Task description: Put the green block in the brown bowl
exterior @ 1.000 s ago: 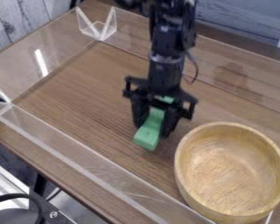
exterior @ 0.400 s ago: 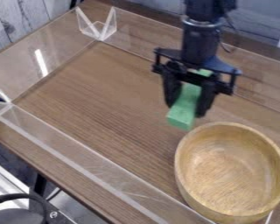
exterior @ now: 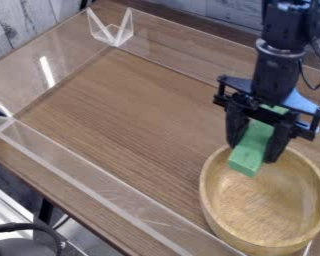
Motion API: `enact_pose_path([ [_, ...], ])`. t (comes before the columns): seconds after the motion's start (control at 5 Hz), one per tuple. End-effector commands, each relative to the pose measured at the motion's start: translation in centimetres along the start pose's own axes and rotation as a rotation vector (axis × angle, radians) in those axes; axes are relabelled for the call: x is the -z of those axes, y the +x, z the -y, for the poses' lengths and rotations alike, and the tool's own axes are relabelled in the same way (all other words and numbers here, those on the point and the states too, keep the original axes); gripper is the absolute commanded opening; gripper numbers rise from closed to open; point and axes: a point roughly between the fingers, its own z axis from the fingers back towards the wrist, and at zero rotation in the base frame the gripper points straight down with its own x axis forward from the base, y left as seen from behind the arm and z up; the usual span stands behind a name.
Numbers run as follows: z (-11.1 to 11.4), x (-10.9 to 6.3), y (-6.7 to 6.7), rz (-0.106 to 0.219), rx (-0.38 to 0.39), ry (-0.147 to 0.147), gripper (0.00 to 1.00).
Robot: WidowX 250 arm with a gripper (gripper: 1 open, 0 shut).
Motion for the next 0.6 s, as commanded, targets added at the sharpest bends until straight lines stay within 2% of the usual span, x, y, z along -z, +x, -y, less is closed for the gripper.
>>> enact_pose_path([
  [0.0, 1.5, -0.4, 0.2, 0.038, 0.035, -0.012, 0.00],
  [0.4, 3.1, 2.7, -0.2, -0.010, 0.086, -0.005, 0.00],
])
